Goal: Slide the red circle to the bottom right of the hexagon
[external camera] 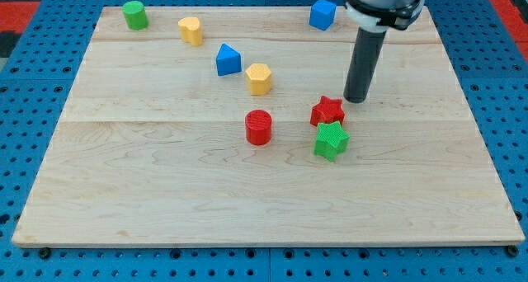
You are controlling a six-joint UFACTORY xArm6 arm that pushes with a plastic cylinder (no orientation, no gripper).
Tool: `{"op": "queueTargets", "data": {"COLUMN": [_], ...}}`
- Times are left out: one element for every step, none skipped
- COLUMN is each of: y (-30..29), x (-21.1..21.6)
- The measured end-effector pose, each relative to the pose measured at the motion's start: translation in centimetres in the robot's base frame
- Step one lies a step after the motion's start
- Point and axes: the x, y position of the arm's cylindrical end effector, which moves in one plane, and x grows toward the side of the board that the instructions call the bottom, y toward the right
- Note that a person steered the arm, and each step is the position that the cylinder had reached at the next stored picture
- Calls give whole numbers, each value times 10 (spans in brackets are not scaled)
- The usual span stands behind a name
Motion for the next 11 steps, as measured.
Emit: {"op": "queueTargets", "data": {"y": [-43, -71, -59, -84, -106, -117, -161, -165, -136, -135, -135], "x": [-10, 13, 42, 72, 87, 105, 104, 90, 80, 60, 48]}}
